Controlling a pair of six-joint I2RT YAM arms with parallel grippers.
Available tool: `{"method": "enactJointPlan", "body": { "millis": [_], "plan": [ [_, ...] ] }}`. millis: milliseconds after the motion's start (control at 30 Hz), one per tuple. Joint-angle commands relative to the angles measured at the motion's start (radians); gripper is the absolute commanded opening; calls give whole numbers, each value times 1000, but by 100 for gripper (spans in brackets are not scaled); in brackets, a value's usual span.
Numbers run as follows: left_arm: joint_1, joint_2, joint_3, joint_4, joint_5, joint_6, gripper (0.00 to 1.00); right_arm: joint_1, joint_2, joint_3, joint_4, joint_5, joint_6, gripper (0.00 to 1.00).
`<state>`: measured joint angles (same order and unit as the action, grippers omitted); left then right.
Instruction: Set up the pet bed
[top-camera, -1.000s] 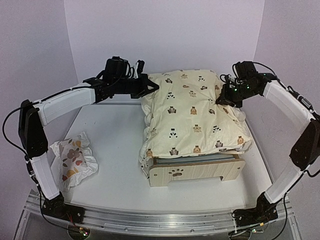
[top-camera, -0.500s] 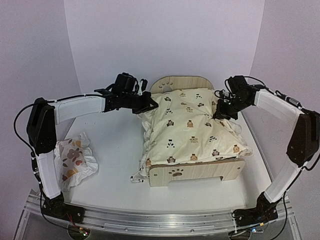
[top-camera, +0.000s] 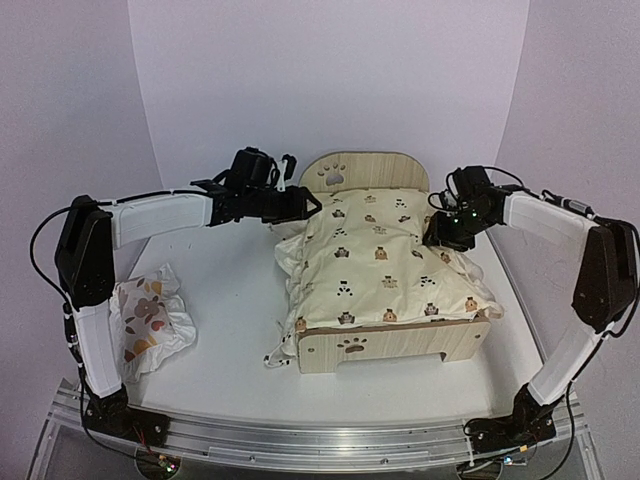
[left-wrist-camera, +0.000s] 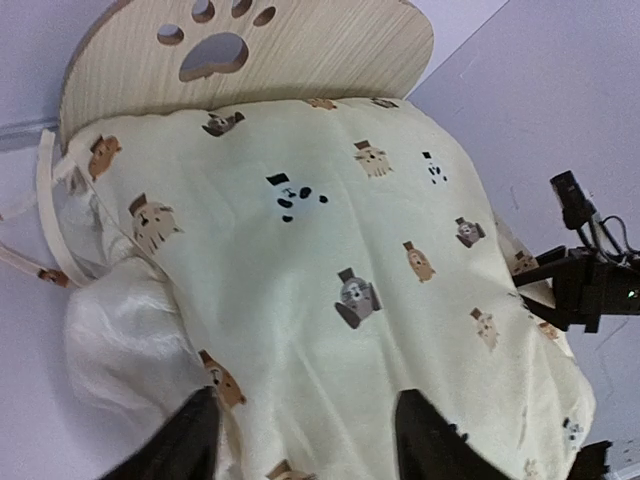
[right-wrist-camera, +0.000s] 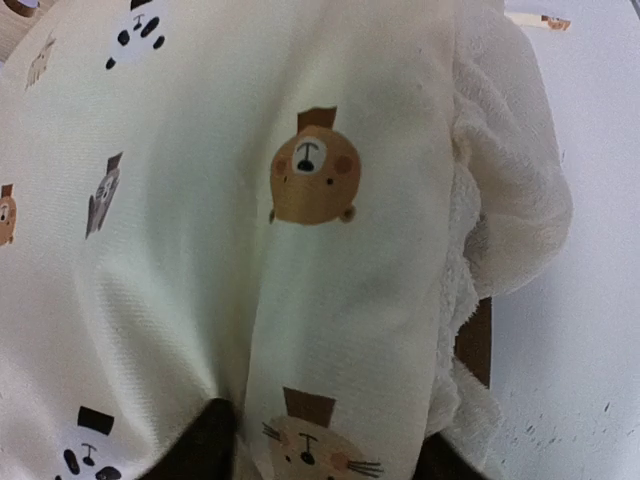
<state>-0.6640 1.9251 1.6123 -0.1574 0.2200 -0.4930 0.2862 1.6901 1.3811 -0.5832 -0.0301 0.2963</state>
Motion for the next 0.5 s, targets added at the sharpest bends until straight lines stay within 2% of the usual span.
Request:
{"method": "enactJointPlan", "body": {
  "millis": [0,100,200,267,367,467],
  "plan": [
    [4,-57,5,-29,-168,179,86,-3,-60,37,45,30,-13,77],
    [11,-57,43,-63,-262,314,90,-3,-115,81,-13,30,2,84],
    [48,-68,4,34,-222,490,90,-2,-175,96,-84,25,27,87],
    [87,-68,-15,106,-139,585,91,-2,-230,76,-123,20,54,88],
    [196,8,91,71,136,632,91,10,-320,1,-162,-16,109,88],
    [253,108,201,45,307,705,89,47,-395,-79,-187,-75,159,88]
  ]
}}
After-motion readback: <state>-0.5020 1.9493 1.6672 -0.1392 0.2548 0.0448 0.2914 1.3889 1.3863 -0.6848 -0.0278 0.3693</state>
